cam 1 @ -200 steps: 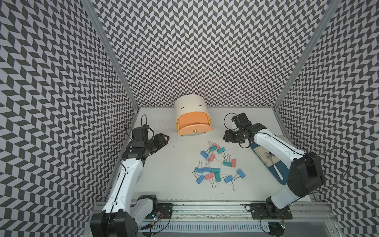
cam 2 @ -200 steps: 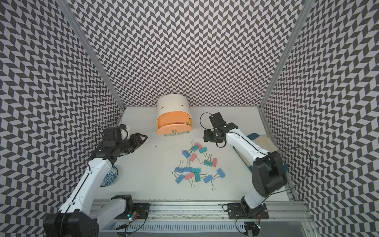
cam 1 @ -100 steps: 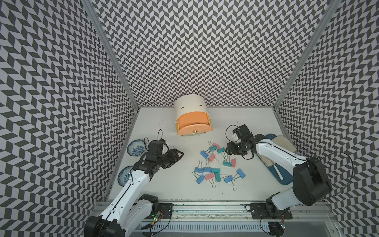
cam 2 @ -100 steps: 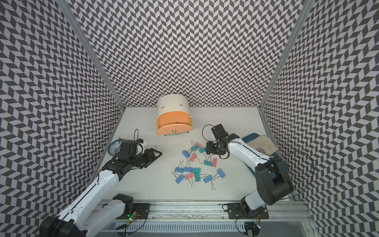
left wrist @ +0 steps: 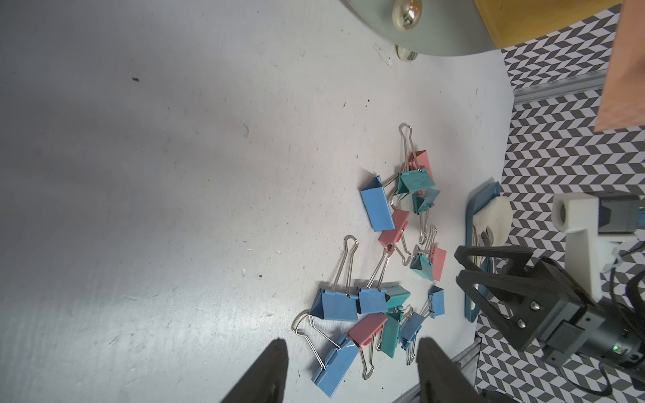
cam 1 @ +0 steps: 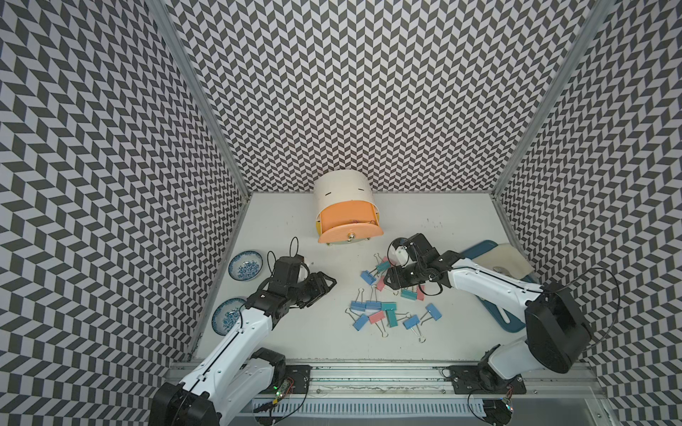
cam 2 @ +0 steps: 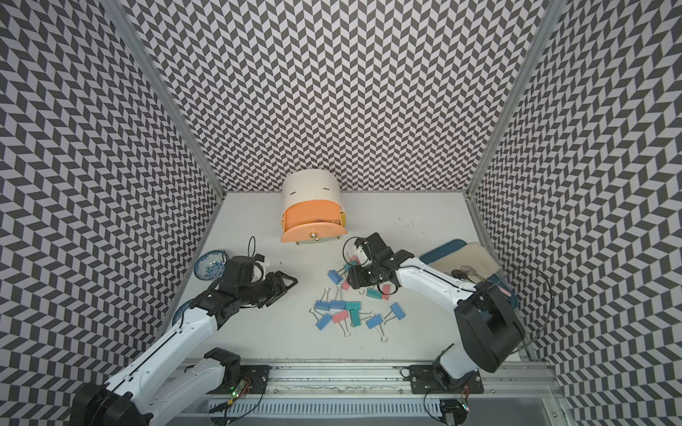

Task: Put the binder clips in the drawer according to color
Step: Pick up the binder clip at the center of the board.

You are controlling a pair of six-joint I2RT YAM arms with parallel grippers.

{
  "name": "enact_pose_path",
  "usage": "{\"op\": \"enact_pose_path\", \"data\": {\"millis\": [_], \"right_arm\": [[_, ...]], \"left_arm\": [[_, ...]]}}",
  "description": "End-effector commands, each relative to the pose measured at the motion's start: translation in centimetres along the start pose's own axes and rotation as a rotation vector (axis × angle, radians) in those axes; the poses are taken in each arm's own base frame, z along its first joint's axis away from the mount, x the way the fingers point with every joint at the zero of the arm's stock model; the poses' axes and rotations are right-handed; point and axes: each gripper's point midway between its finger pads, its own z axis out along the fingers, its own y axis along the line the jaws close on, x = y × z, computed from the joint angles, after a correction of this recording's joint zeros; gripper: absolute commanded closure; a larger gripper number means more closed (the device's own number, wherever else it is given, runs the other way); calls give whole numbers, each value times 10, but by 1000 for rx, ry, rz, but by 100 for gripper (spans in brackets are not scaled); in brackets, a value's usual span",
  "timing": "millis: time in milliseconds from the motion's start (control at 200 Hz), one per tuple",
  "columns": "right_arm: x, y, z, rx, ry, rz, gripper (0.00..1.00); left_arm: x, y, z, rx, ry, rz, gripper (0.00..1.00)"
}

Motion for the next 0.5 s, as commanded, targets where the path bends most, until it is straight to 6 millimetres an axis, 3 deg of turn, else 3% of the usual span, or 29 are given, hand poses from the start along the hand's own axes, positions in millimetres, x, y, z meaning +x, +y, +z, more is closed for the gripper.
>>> {"op": "enact_pose_path", "data": {"millis": [0,491], "right_arm": [[-13,3,8,5,-58,-113,38],[0,-3,42,101,-13,-267,35]], "left_arm": [[-2,-6,-6,14,-20,16,37],[-1,-6,-14,-2,-29,21,37]]}}
